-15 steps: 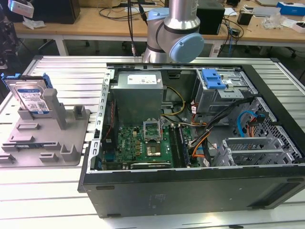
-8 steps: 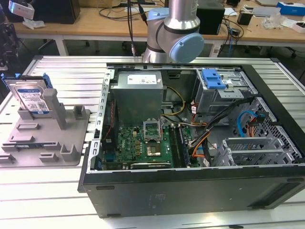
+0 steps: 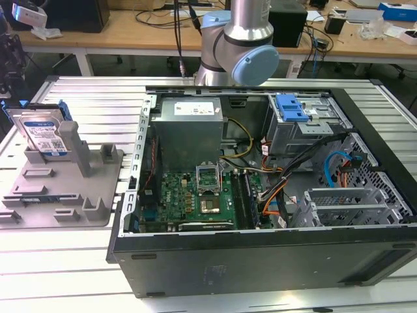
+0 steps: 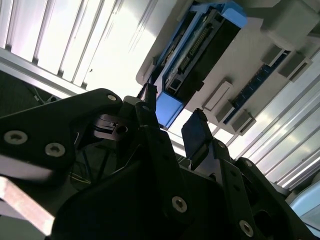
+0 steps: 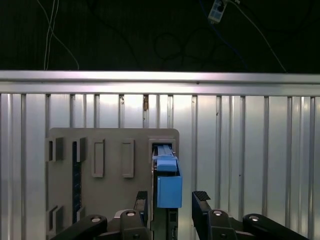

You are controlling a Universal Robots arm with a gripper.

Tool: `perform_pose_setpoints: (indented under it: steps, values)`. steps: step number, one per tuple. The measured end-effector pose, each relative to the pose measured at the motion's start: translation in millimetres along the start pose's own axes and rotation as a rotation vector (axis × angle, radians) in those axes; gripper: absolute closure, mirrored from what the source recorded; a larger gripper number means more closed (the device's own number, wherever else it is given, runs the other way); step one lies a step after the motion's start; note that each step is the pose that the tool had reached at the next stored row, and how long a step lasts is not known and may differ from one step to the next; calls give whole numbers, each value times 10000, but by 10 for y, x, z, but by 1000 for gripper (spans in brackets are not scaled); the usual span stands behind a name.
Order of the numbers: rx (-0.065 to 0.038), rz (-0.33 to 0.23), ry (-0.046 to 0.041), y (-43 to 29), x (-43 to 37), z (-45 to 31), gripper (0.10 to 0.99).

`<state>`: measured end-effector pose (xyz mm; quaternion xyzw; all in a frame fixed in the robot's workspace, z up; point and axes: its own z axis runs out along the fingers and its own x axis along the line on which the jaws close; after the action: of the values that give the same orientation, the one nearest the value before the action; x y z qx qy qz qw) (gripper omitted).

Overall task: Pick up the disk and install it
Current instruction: 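Pick up the disk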

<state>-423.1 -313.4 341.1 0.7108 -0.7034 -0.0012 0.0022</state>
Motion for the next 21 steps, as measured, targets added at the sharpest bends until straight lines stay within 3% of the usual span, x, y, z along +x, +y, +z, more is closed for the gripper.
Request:
perform_pose_setpoints:
  steps: [21]
  values:
    - [-2,-1,7,20,0,167,604]
